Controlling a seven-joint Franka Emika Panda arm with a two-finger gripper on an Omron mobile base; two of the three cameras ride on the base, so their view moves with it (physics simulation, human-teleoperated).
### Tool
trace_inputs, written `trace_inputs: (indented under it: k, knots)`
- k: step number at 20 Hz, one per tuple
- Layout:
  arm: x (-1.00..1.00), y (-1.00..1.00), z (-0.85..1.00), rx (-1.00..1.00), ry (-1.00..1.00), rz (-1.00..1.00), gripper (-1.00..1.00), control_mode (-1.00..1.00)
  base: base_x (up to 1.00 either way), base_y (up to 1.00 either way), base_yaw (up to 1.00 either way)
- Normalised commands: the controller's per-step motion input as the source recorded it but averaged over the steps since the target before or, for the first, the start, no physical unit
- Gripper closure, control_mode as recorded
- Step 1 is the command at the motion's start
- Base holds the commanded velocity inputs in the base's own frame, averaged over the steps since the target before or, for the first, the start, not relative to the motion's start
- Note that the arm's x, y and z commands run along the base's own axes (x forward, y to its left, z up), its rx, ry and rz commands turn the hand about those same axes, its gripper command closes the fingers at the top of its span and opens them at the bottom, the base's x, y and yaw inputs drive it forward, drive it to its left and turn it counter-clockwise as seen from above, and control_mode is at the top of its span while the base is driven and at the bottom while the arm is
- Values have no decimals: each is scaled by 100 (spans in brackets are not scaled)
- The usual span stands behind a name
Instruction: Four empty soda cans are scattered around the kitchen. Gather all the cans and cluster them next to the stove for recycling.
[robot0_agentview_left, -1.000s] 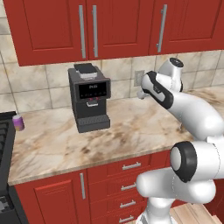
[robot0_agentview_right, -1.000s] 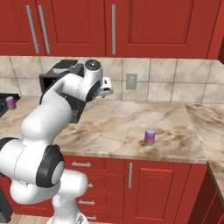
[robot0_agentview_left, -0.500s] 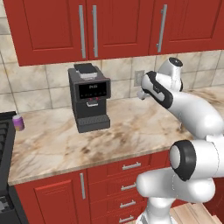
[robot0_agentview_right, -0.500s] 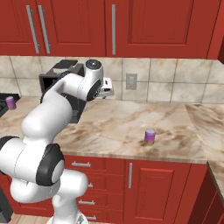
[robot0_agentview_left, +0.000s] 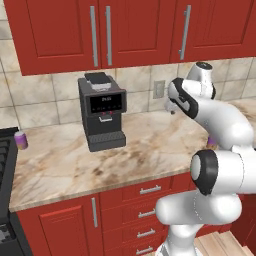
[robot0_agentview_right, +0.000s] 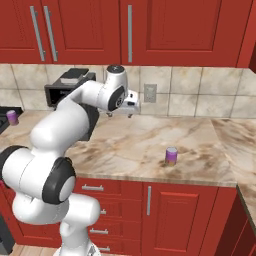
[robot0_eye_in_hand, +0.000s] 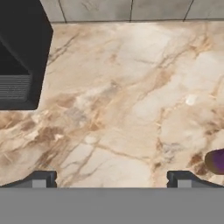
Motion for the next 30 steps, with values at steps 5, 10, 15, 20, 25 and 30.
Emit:
trace_inputs:
  k: [5,10,15,20,25,30]
  knots:
    - [-2,-54,0,2,18,-19,-100,-100,0,0,0]
    - [-8,-55,-6,2,12,-19,-100,-100,0,0,0]
    - [-7,-57,-12,1,12,-19,-100,-100,0,0,0]
    - [-3,-54,-22,2,13,-19,-100,-100,0,0,0]
    - [-2,-50,-24,2,13,-19,-100,-100,0,0,0]
    - [-5,-26,-28,1,7,-18,-100,-100,0,0,0]
